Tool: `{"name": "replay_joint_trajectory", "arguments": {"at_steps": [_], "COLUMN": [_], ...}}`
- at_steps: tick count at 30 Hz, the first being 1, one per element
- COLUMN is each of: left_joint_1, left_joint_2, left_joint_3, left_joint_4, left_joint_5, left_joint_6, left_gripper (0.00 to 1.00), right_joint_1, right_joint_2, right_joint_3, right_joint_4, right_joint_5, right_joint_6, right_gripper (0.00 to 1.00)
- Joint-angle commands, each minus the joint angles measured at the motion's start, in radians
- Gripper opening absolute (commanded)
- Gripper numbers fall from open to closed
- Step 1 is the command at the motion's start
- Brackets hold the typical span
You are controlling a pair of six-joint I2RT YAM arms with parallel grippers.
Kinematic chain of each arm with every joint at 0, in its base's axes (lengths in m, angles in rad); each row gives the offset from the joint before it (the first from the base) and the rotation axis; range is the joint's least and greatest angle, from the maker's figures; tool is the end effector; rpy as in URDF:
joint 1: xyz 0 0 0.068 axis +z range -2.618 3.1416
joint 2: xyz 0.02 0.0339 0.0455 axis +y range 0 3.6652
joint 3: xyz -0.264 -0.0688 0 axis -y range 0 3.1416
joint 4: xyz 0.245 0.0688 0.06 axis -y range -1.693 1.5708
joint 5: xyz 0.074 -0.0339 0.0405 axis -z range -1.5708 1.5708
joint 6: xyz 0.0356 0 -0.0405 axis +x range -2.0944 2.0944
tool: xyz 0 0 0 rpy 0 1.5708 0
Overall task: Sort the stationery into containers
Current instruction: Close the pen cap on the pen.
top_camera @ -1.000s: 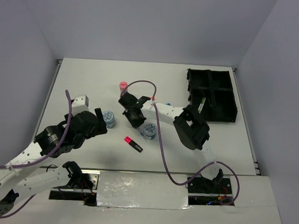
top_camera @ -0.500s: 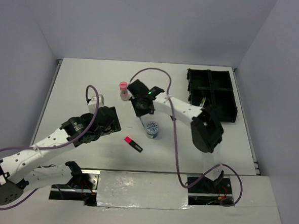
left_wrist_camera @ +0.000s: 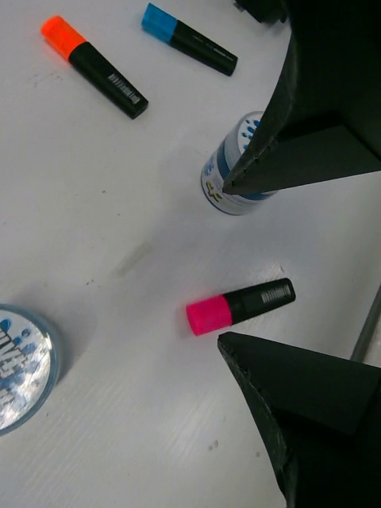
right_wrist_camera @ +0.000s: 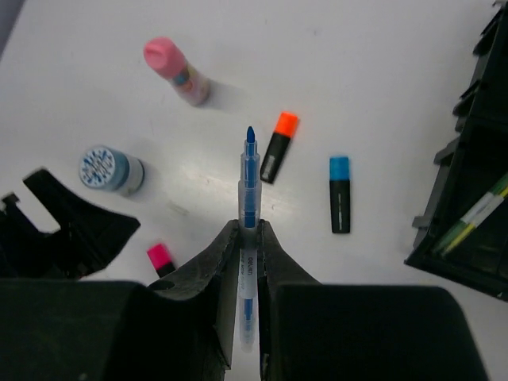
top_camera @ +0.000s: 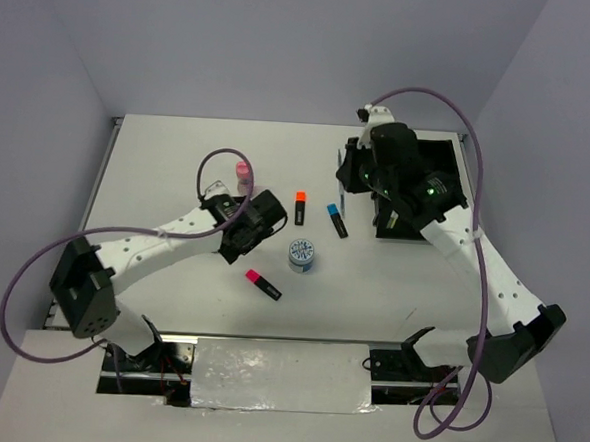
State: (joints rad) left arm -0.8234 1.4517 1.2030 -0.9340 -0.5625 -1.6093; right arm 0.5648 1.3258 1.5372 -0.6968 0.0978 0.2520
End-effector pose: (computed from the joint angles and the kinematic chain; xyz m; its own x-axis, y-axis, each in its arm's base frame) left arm 0.2044 -0.1927 0.2771 -0.4587 -0.7486 -0.4787 -0.6473 0.6506 -0.3971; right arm 0.2381 0.1468 0.4286 -0.4963 -0.0207 -0.8679 -0.3470 0.9211 0.1764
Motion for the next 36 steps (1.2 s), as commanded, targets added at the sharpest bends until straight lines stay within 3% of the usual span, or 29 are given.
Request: {"name": "replay_joint_trajectory", "arguments": {"at_steps": [1,5,7,11,19,36], "left_joint_1": [-0.007,0.023,0.055,0.11,0.132,0.127], "left_joint_2": [0.113,0.251,0.288,0.409,0.486,0.47], "left_joint_3": [0.124,0.216,0.243,0.285,0.248,0.173], "left_joint_4": [-0.17,-0.224,-0.168,-0.118,0.007,0.018], "left_joint_5": [-0.054,-0.074,-0.057,0.016,0.099,0.11], "left_joint_6": [-0.217,-0.251,-0.189,-0.143,-0.13,-0.166], "left_gripper": [0.82,0.76,0.61,0.62,0.57,0.54], "right_joint_1": [0.001,0.001,0.0,0.001,0.003,0.001], "right_joint_2": [-0.04,-0.094,-0.121,-0.158,-0.221,-0.208], "right_joint_3": [-0.125,-0.23,-0.281,-0.33,-0.374,-0.4], "right_joint_4": [-0.033,0.005,0.022,0.034,0.052,0.074], "right_joint_5": [-0.021,-0.046,-0.069,-0.083,-0.118,-0.142], "right_joint_6": [-0.037,-0.043,-0.046,-0.06,-0.062,-0.065], "right_gripper": [0.0,0.0,0.0,0.0,0.0,0.0]}}
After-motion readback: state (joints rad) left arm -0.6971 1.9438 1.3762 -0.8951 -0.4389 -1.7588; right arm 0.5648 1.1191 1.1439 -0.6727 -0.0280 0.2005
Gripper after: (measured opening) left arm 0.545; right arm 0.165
